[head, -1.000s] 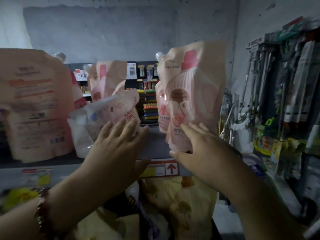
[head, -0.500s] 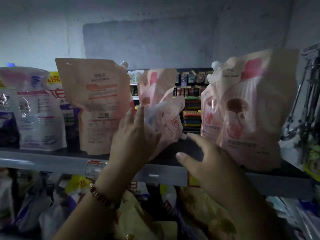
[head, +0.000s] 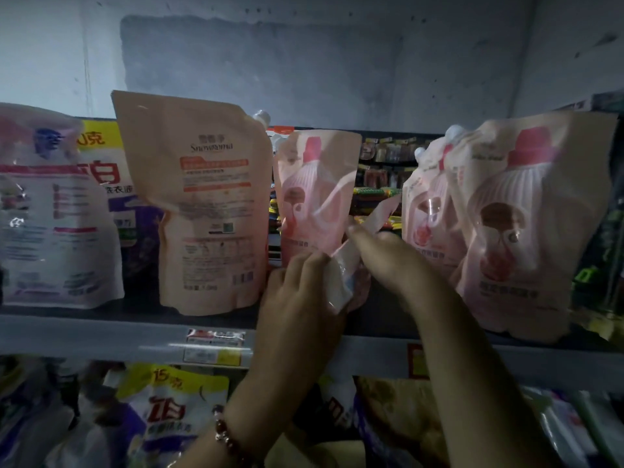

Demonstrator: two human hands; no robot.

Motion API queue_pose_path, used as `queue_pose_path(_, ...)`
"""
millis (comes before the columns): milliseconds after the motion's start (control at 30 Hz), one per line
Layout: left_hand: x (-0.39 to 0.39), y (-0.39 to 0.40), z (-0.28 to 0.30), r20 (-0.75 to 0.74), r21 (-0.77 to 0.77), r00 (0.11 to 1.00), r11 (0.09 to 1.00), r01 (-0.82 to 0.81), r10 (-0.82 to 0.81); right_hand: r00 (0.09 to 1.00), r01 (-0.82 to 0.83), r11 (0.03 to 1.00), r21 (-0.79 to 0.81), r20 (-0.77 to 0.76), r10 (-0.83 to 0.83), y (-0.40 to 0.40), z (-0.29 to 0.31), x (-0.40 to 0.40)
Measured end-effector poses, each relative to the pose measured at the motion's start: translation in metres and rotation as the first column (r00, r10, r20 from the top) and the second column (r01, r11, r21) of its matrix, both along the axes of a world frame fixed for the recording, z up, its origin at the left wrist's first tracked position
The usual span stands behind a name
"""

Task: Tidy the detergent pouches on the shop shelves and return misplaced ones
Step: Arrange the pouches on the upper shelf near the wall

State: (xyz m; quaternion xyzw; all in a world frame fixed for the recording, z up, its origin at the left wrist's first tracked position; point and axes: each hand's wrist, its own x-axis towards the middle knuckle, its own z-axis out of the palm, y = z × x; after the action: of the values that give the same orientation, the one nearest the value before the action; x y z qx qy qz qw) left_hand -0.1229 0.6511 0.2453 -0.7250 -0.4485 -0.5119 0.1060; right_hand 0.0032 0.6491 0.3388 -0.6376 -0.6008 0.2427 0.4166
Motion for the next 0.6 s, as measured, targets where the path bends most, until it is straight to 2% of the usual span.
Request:
queue_pose_path(233, -0.014, 0.001, -0.022, 0.045, -0.007, 0.98, 0.981, 0.194, -0.194, 0.988, 0.156, 0.978, -0.136, 0.029, -0.154, 0.036, 0.024, -0.01)
queue_pose_path(333, -0.02, 0.001, -0.022, 0.056, -0.029, 0.963, 0.964, 0.265, -0.263, 0.961, 0.25, 0.951, -0.18, 0.17, -0.22, 0.048, 0.026, -0.017)
queue_pose_path(467, -0.03, -0.004, -0.019, 0.135, -0.064, 0.919, 0.923, 0.38, -0.369, 0.892, 0.329, 0.938, -0.114, 0.363, -0.269, 0.052, 0.028, -0.035)
queue_pose_path(533, -0.036, -0.005, -0.018, 0.219, -0.053, 0.884, 0.9, 0.432, -0.412, 0.864, 0.365, 0.928, -0.076, 0.398, -0.308, 0.053, 0.026, -0.043)
queue_pose_path(600, -0.042, -0.004, -0.017, 0.283, -0.029, 0.862, 0.894, 0.447, -0.421, 0.869, 0.368, 0.929, -0.033, 0.368, -0.331, 0.052, 0.023, -0.049)
